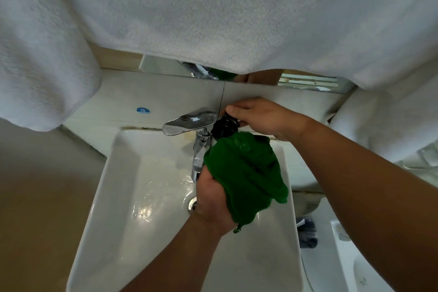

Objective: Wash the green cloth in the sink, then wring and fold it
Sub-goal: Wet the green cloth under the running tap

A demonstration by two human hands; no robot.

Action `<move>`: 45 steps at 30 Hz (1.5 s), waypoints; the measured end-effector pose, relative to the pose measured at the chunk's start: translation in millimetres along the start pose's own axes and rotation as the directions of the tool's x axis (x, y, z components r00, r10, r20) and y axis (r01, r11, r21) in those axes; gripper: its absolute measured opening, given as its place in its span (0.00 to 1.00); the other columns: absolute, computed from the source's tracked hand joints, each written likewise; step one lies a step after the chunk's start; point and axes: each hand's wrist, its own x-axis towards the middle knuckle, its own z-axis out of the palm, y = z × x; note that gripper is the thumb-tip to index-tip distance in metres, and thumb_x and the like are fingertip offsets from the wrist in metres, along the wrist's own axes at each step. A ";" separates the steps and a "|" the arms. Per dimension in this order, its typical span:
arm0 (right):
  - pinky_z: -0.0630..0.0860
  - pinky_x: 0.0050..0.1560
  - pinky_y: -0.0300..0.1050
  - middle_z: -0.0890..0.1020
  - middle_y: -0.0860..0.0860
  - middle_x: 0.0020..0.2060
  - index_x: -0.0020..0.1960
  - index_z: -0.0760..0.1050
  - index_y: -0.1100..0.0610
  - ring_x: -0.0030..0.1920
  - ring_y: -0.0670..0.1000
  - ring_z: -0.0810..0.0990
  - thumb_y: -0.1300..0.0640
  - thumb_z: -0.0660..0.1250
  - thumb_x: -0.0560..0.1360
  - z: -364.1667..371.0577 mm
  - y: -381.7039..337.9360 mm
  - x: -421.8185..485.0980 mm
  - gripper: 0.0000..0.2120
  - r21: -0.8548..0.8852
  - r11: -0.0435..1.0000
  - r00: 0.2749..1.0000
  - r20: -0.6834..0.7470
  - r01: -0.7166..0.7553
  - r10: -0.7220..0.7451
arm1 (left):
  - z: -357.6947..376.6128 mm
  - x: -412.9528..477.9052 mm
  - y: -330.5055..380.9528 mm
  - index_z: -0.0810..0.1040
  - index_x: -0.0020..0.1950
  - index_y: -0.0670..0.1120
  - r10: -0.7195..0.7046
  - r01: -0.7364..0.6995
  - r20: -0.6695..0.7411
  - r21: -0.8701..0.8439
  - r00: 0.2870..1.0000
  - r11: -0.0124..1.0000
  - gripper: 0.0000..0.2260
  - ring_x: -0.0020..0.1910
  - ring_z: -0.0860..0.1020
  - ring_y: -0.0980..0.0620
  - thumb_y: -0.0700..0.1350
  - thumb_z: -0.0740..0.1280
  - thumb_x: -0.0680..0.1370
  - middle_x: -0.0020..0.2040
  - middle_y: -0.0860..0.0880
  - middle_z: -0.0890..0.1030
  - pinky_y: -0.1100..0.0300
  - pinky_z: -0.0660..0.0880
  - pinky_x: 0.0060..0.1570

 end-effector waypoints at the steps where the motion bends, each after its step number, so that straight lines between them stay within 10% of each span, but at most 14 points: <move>1: 0.75 0.62 0.37 0.83 0.46 0.54 0.65 0.79 0.54 0.54 0.44 0.82 0.48 0.62 0.82 0.8 2.4 -3.1 0.16 0.021 1.000 1.000 -0.023 0.006 -0.005 | -1.7 -5.0 0.4 0.74 0.73 0.47 -0.023 0.023 0.014 0.020 1.000 1.000 0.28 0.72 0.68 0.32 0.61 0.50 0.82 0.72 0.35 0.72 0.34 0.63 0.72; 8: 0.76 0.61 0.48 0.83 0.47 0.58 0.64 0.78 0.49 0.58 0.47 0.81 0.38 0.53 0.82 20.5 58.9 -82.9 0.23 0.211 0.977 0.938 -0.337 -0.015 0.087 | -20.4 -47.4 12.9 0.72 0.74 0.43 -0.157 0.151 0.070 0.079 0.985 0.985 0.30 0.72 0.69 0.33 0.61 0.51 0.82 0.72 0.35 0.71 0.37 0.66 0.71; 12: 0.73 0.61 0.56 0.83 0.56 0.60 0.63 0.78 0.55 0.61 0.57 0.80 0.25 0.52 0.73 72.5 109.2 -128.7 0.38 0.578 0.672 0.872 0.163 -0.463 0.462 | -38.8 -65.6 15.1 0.75 0.72 0.43 -0.222 0.220 0.028 0.072 0.975 0.973 0.29 0.69 0.73 0.35 0.62 0.53 0.82 0.69 0.37 0.75 0.40 0.69 0.69; 16: 0.70 0.68 0.68 0.80 0.61 0.64 0.64 0.80 0.55 0.65 0.64 0.77 0.39 0.74 0.69 109.3 132.6 -152.5 0.29 0.818 0.409 0.911 0.324 -0.405 0.255 | -57.4 -75.7 20.8 0.83 0.62 0.43 -0.259 0.278 -0.153 0.120 0.954 0.953 0.29 0.60 0.81 0.39 0.61 0.51 0.82 0.60 0.38 0.82 0.45 0.78 0.59; 22: 0.79 0.58 0.60 0.84 0.54 0.60 0.66 0.76 0.44 0.60 0.58 0.82 0.63 0.61 0.80 136.5 146.8 -143.1 0.20 0.828 0.505 0.949 0.093 -0.242 0.303 | -96.7 -80.5 36.4 0.87 0.53 0.42 -0.249 0.370 -0.354 0.332 0.902 0.868 0.24 0.50 0.84 0.39 0.56 0.57 0.77 0.53 0.37 0.84 0.49 0.81 0.49; 27: 0.82 0.53 0.52 0.85 0.47 0.57 0.63 0.74 0.37 0.58 0.53 0.83 0.64 0.59 0.83 160.1 149.0 -134.3 0.22 0.737 0.632 0.945 0.029 -0.241 0.326 | -128.2 -77.0 44.3 0.74 0.72 0.46 -0.161 0.308 -0.412 0.321 0.897 0.896 0.22 0.63 0.78 0.36 0.52 0.52 0.82 0.67 0.37 0.78 0.43 0.79 0.56; 37: 0.82 0.49 0.41 0.85 0.48 0.50 0.57 0.80 0.45 0.52 0.46 0.84 0.60 0.62 0.83 182.3 139.5 -122.0 0.12 0.614 0.773 0.934 -0.160 -0.159 0.319 | -134.2 -69.6 52.6 0.85 0.56 0.54 -0.050 0.266 -0.437 0.450 0.898 0.852 0.21 0.55 0.84 0.49 0.60 0.57 0.77 0.58 0.48 0.85 0.55 0.82 0.46; 45: 0.81 0.52 0.42 0.82 0.48 0.48 0.58 0.76 0.51 0.50 0.46 0.81 0.57 0.59 0.84 205.1 127.6 -106.1 0.08 0.472 0.873 0.912 -0.293 -0.123 0.287 | -130.4 -70.9 36.6 0.79 0.64 0.55 -0.072 0.302 -0.420 0.515 0.905 0.802 0.25 0.60 0.82 0.50 0.64 0.51 0.78 0.61 0.51 0.83 0.56 0.79 0.55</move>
